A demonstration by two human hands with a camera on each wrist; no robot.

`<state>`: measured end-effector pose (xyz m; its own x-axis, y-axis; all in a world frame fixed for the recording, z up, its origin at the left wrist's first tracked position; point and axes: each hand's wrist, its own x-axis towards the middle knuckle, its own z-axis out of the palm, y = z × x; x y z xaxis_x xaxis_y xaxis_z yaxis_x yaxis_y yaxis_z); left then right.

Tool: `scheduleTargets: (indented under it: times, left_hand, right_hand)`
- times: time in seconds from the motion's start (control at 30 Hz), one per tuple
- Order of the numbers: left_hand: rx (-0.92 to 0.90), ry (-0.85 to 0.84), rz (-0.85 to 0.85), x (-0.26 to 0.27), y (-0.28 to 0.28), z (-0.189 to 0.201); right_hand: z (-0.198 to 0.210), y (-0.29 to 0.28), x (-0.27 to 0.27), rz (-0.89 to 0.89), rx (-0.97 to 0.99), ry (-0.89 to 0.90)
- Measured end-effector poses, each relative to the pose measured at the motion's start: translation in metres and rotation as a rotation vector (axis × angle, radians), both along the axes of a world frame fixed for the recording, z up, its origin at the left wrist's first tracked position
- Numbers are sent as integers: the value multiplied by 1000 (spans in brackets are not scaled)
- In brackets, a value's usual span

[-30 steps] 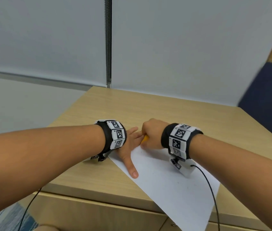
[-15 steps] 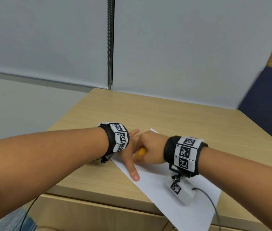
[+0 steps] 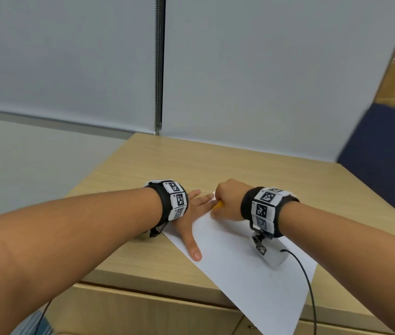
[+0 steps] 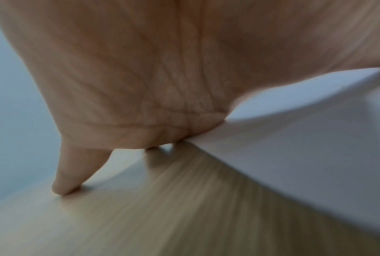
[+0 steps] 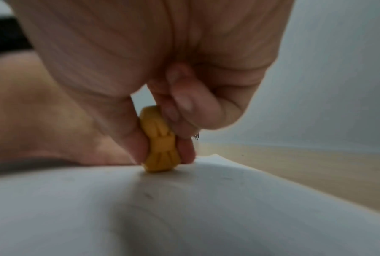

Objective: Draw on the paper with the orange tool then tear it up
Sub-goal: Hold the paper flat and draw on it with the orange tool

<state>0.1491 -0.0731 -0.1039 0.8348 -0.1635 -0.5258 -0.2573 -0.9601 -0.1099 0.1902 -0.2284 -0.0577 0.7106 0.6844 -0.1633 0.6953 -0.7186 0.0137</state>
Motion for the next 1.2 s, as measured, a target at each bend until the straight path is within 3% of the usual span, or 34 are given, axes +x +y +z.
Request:
scheduleTargets:
  times: [0.13, 0.27, 0.47, 0.6, 0.87, 1.03, 1.2]
  left_hand:
    - [-21, -15, 6, 0, 1, 3]
    - [-31, -22, 35, -7, -1, 5]
    - [107, -125, 188, -39, -35, 20]
    - [165, -151, 231, -76, -44, 29]
    - [98, -120, 100, -127, -21, 38]
    - [4, -156, 104, -105, -11, 35]
    - [-36, -111, 89, -58, -5, 23]
  right_hand:
    - [6, -22, -11, -55, 81, -24]
    - [10, -56, -32, -117, -140, -123]
    - [-3, -69, -46, -150, -160, -132]
    - [-2, -66, -38, -91, -111, -83]
    - [-4, -70, -22, 174, -170, -143]
    - [-4, -66, -17, 243, -120, -150]
    - [-5, -35, -35, 316, 41, 31]
